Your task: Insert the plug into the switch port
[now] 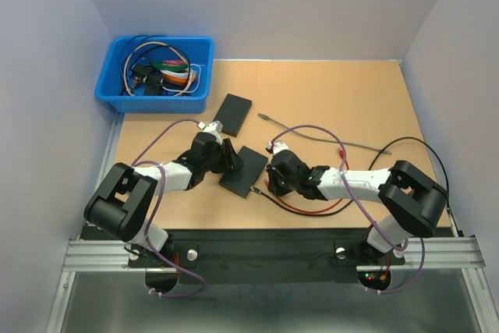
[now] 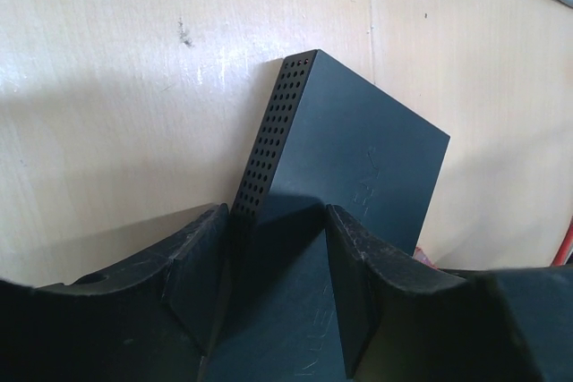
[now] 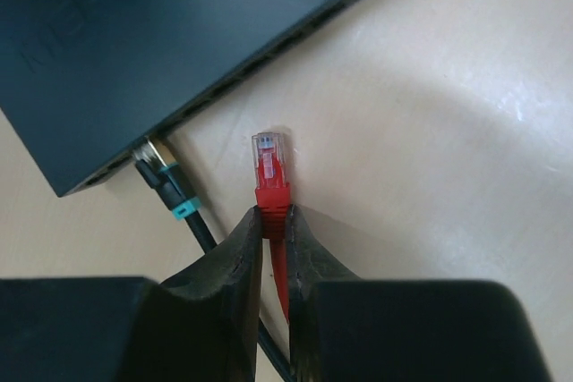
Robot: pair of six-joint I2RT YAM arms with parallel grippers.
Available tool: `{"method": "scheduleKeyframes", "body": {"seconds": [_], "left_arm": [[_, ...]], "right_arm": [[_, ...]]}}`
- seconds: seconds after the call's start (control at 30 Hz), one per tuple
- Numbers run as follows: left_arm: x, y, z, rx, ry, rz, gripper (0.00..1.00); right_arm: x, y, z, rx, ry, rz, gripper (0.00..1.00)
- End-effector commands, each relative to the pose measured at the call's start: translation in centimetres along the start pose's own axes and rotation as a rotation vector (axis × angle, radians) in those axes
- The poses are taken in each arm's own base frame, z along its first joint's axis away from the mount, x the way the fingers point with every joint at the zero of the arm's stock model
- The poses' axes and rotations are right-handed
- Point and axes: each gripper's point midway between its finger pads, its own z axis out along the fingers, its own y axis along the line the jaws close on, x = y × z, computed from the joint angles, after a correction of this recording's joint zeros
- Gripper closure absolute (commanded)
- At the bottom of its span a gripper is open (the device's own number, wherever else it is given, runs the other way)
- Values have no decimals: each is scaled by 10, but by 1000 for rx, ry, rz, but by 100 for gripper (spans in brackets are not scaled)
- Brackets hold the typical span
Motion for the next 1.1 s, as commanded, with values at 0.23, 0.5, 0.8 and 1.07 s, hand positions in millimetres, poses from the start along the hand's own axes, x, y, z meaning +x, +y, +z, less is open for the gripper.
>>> {"method": "scheduleKeyframes", "body": {"seconds": [0.23, 0.5, 0.8, 1.07], "left_arm": [[42, 10, 11, -43, 143, 16, 43], [41, 14, 16, -67, 142, 23, 43], [36, 16, 18, -90, 135, 27, 43], [34, 15, 19, -87, 131, 29, 43]], "right_arm": [[-14, 12, 20, -30, -20, -116, 99], [-30, -2, 15, 67, -81, -104, 100], [-40, -10, 5, 112, -115, -114, 100], [-43, -6, 7, 112, -100, -113, 100]]}}
